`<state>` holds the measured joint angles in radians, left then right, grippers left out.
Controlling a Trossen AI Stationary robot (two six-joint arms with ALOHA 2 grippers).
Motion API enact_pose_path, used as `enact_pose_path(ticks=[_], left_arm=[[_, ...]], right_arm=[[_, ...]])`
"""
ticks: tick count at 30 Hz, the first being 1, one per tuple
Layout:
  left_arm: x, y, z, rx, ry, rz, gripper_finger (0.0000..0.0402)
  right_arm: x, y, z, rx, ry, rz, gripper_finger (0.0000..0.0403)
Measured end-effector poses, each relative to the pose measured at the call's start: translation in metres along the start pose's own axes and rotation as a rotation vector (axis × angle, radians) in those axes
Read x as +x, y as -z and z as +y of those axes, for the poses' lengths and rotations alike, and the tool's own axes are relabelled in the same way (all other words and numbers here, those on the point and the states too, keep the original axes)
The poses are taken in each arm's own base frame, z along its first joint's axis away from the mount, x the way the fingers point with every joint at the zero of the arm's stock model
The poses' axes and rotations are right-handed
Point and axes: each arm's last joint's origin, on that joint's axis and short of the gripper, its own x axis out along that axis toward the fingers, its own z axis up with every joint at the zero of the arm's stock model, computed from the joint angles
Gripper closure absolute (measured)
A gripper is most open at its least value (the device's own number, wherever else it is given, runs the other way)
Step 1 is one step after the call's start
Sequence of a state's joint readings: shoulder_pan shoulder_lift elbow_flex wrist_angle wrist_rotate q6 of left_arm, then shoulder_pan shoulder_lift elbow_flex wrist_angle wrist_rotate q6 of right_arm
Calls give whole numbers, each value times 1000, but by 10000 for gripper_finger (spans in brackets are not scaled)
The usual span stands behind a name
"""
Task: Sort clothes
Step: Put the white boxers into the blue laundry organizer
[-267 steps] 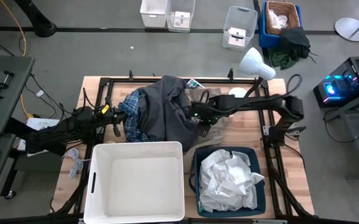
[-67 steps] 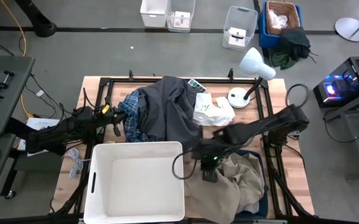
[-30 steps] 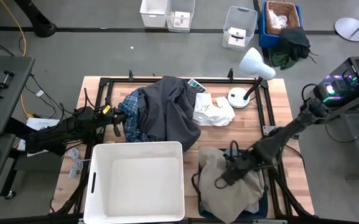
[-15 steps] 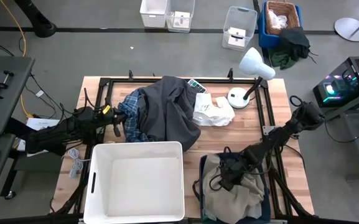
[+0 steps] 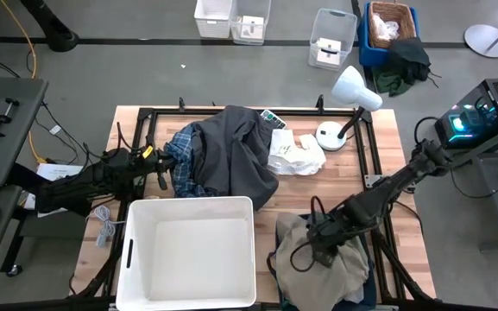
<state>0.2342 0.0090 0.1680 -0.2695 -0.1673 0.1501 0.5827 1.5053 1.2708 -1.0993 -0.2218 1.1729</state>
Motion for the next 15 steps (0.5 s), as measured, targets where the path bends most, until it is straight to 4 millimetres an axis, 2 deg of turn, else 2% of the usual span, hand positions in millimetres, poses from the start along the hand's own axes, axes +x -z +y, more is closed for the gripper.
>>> enact_pose_path(ticks=[5, 8, 12, 15], left_arm=[[0, 0, 0, 0, 0, 0, 387], [0, 0, 0, 0, 0, 0, 387], [0, 0, 0, 0, 0, 0, 387], [0, 0, 0, 0, 0, 0, 387]], right_arm=[[-53, 7, 8, -58, 37, -21, 247], [-81, 3, 7, -51, 68, -148, 238], [-112, -27, -8, 13, 166, -431, 228], [-122, -61, -34, 69, 243, -496, 226]])
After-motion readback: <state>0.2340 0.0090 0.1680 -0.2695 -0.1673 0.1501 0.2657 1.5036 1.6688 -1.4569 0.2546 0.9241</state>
